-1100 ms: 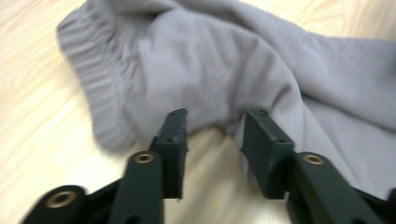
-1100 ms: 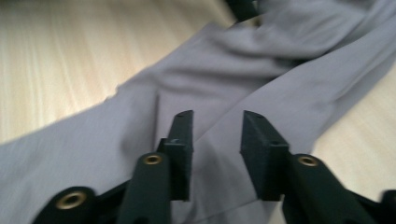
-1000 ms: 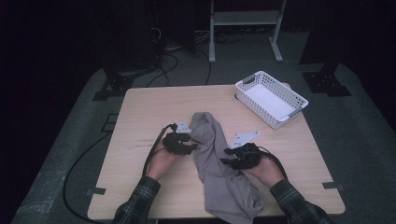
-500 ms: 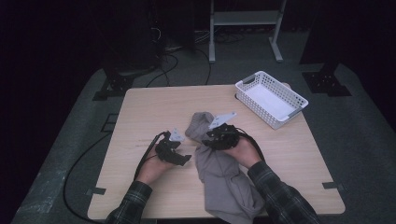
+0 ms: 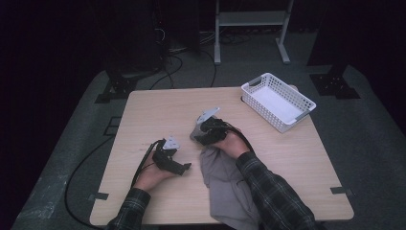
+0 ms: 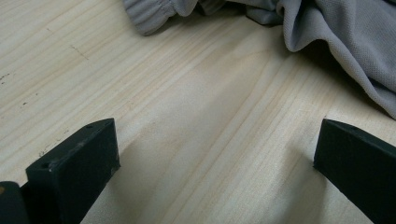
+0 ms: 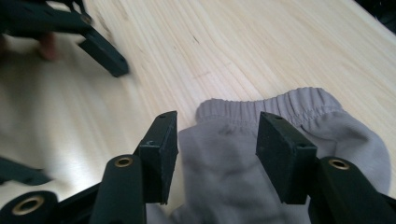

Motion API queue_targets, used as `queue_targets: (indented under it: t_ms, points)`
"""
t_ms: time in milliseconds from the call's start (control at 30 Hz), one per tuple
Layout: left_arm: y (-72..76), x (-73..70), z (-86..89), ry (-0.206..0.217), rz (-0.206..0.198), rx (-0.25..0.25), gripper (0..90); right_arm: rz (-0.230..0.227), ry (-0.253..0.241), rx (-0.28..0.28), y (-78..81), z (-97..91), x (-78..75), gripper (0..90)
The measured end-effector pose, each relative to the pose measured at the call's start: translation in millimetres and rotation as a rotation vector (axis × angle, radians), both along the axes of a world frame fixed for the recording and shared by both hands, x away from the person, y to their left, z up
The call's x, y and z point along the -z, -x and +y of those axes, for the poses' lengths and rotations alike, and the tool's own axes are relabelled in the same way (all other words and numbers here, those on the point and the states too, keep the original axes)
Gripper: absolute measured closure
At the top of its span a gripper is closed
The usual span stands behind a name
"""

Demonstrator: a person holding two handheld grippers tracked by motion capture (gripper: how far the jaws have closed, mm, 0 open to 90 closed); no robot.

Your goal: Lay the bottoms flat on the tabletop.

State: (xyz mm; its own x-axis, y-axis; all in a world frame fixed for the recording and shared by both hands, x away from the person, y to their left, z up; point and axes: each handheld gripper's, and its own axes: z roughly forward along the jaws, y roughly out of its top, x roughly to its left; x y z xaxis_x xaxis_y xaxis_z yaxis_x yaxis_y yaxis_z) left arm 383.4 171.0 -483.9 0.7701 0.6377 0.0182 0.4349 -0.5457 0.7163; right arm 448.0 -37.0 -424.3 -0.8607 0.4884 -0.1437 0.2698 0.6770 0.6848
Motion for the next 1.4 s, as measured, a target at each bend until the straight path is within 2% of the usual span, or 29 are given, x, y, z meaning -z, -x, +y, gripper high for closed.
queue_targets:
  t_ms: [167,333,367,400,433,500,567,700,800,933,1000,1233,1400]
  points:
    - [0.0,0.0,0.0,0.0,-0.001,-0.001,0.0,-0.017,0.061,-0.007,-4.9,10.2,14.7,42.8]
    - [-0.1,0.0,0.0,0.0,0.0,-0.004,0.0,-0.05,0.128,-0.025,-1.8,21.9,25.6,40.8]
    - [-0.3,-0.1,0.1,-0.002,0.0,-0.003,0.0,-0.058,0.153,-0.016,-0.7,24.6,28.3,43.4]
    - [-0.4,-0.2,0.2,-0.004,0.001,-0.003,0.0,-0.08,0.19,-0.01,-0.6,26.1,30.5,50.1]
    - [-0.4,-0.2,0.2,-0.005,0.001,-0.005,0.0,-0.105,0.207,-0.005,-0.7,27.0,32.0,56.1]
    - [-0.5,0.1,-0.1,0.001,-0.001,-0.011,0.0,-0.099,0.199,0.009,-1.3,26.2,31.0,68.5]
    - [-0.6,0.2,-0.1,0.002,-0.001,-0.015,0.0,-0.092,0.163,0.009,-2.1,23.5,26.3,77.0]
    - [-0.9,0.1,-0.3,0.004,0.002,-0.027,0.0,-0.057,0.076,0.023,-2.8,14.4,12.4,85.1]
    - [-1.1,-0.1,-0.2,0.0,0.001,-0.029,0.0,-0.032,0.01,0.035,-4.5,4.0,1.5,86.4]
    - [-1.1,0.0,-0.3,0.0,0.001,-0.03,0.0,-0.028,-0.069,0.059,-5.4,-14.1,-12.8,86.7]
    - [-1.1,0.0,-0.3,0.0,0.0,-0.03,0.0,-0.037,-0.09,0.078,-4.5,-24.3,-20.4,86.8]
    - [-1.2,0.1,-0.5,0.001,-0.001,-0.034,0.0,-0.09,-0.117,0.15,-3.8,-65.3,-38.7,86.8]
    - [-1.4,0.1,-0.6,0.0,-0.002,-0.037,0.0,-0.1,-0.124,0.218,-5.2,-95.2,-43.4,86.8]
